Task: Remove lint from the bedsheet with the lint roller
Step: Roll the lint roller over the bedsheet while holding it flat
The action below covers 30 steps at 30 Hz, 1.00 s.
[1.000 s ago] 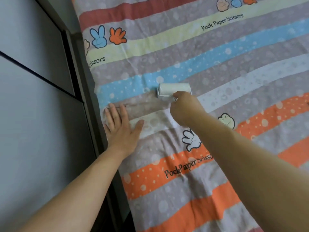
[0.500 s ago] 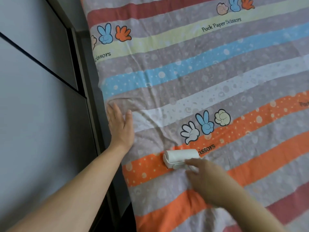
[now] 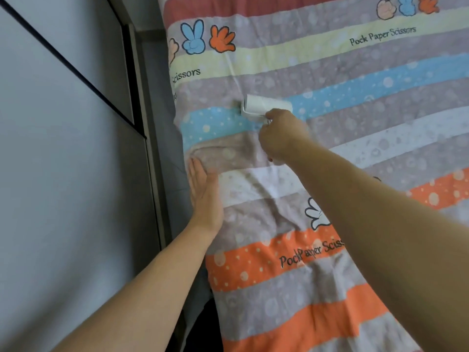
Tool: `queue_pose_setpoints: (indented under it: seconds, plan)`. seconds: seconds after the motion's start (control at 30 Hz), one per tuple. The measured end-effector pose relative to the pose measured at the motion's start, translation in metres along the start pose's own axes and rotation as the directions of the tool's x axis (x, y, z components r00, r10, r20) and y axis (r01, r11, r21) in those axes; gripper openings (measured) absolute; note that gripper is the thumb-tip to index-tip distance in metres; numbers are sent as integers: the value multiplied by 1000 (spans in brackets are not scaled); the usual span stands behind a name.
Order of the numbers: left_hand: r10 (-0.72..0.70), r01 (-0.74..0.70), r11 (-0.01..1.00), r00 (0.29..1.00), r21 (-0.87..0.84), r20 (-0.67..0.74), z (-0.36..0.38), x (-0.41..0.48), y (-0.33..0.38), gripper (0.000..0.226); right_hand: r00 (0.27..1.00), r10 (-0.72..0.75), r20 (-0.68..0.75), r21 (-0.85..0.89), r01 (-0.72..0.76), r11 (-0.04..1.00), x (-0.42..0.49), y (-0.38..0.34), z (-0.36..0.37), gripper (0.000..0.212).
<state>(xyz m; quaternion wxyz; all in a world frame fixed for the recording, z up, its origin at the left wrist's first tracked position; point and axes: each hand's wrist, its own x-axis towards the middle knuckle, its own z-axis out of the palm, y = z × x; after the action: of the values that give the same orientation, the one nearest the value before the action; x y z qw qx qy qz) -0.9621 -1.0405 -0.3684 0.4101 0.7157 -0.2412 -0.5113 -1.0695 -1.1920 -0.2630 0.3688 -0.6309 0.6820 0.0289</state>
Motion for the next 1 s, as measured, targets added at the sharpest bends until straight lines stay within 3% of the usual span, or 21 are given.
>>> queue_pose_setpoints:
  seconds: [0.13,0.33,0.47,0.63,0.7,0.8,0.9,1.0]
  plan:
    - [-17,20,992,1000,-122,24,-5,0,1,91,999,19,49,-104,-14,995,-62,24,15,41]
    - [53,-53,998,999,-38,-13,-6,-2,8,79,979,21,204,-254,32,967,-181,72,53,43]
    - [160,-160,987,987,8,-2,-9,-3,-1,63,950,43,308,-178,14,984,-229,95,55,51]
    - [64,-65,998,997,-14,-54,-9,-28,-14,77,852,113,510,-10,-126,992,-216,86,-9,39]
    - [-3,-3,991,999,-136,-49,-11,-39,-17,80,894,87,439,52,-123,991,-195,67,-32,34]
    - [-87,77,963,996,-258,-28,-13,-49,-21,63,975,-66,212,74,51,996,-145,28,-29,35]
    - [-215,200,913,977,-356,-3,-15,-53,-17,60,977,-203,62,35,201,979,-85,-17,1,41]
    - [-266,251,876,964,-412,22,-23,-50,-10,63,964,-257,63,-59,261,964,-53,-53,34,46]
